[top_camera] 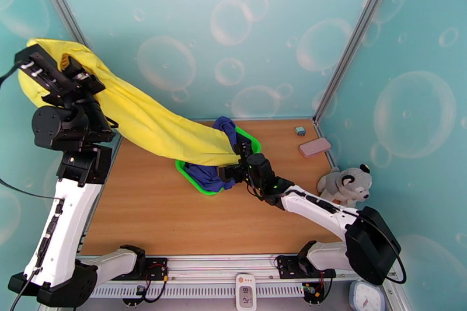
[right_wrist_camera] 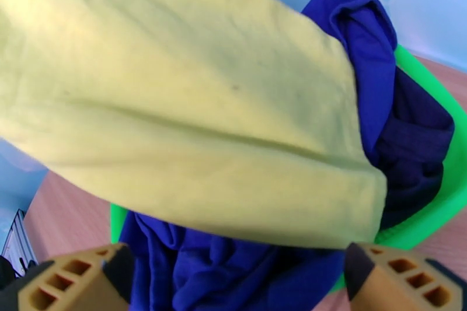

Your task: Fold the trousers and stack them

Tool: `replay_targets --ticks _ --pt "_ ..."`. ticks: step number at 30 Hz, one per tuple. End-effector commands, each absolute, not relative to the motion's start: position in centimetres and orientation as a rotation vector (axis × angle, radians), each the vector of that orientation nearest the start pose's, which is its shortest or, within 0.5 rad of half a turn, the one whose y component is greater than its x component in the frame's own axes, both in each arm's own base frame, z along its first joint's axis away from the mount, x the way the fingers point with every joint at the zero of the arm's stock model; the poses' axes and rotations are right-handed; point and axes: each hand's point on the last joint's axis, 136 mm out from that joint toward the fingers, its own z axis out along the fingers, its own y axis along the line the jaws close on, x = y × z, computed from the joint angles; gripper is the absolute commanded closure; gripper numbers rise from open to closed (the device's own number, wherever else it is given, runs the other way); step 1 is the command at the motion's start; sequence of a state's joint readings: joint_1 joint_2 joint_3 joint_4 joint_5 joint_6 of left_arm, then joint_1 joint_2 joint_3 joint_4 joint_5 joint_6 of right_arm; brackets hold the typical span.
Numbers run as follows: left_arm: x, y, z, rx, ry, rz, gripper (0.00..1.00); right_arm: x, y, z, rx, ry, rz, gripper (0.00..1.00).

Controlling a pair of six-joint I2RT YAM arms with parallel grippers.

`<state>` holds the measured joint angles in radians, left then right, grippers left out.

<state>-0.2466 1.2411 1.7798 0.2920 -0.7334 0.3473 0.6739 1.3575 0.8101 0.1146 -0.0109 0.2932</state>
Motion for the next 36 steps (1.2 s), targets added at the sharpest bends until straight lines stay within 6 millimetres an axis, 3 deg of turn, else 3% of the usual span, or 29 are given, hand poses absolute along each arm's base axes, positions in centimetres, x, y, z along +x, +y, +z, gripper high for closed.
replay_targets --ticks 1,6,9,12,16,22,26,31,34,36 --pt "21.8 6.2 74.0 -0.485 0.685 0.367 1.0 34.5 27.2 20.3 -0.384 1.998 0.573 0.01" --pt "22.3 5.7 74.3 -0.463 0.678 0.359 1.0 35.8 25.8 19.6 -0.3 2.046 0.547 0.01" --pt "22.4 5.8 74.1 -0.468 0.673 0.353 1.0 35.8 25.7 19.7 -0.406 2.028 0.461 0.01" --pt "23.3 5.5 73.6 -0.459 0.695 0.349 1.0 34.9 27.4 20.3 -0.626 1.974 0.366 0.01" --pt "25.2 5.2 71.8 -0.45 0.761 0.343 1.0 33.3 31.5 19.9 -0.88 1.926 0.308 0.02" --pt "27.4 3.9 66.1 -0.385 0.928 0.26 1.0 30.7 37.6 17.0 -1.091 1.91 0.323 0.11" --pt "28.2 3.3 60.7 -0.361 1.065 0.208 1.0 31.2 39.9 14.6 -1.092 1.998 0.248 0.23" --pt "27.9 3.9 54.2 -0.405 1.192 0.192 1.0 32.2 40.9 12.1 -1.048 2.101 0.176 0.33" --pt "27.9 3.6 51.7 -0.397 1.245 0.166 1.0 32.8 40.6 11.1 -1.018 2.128 0.143 0.37" --pt "27.8 3.4 50.5 -0.397 1.267 0.149 1.0 33.1 40.6 10.6 -1.008 2.151 0.139 0.47"
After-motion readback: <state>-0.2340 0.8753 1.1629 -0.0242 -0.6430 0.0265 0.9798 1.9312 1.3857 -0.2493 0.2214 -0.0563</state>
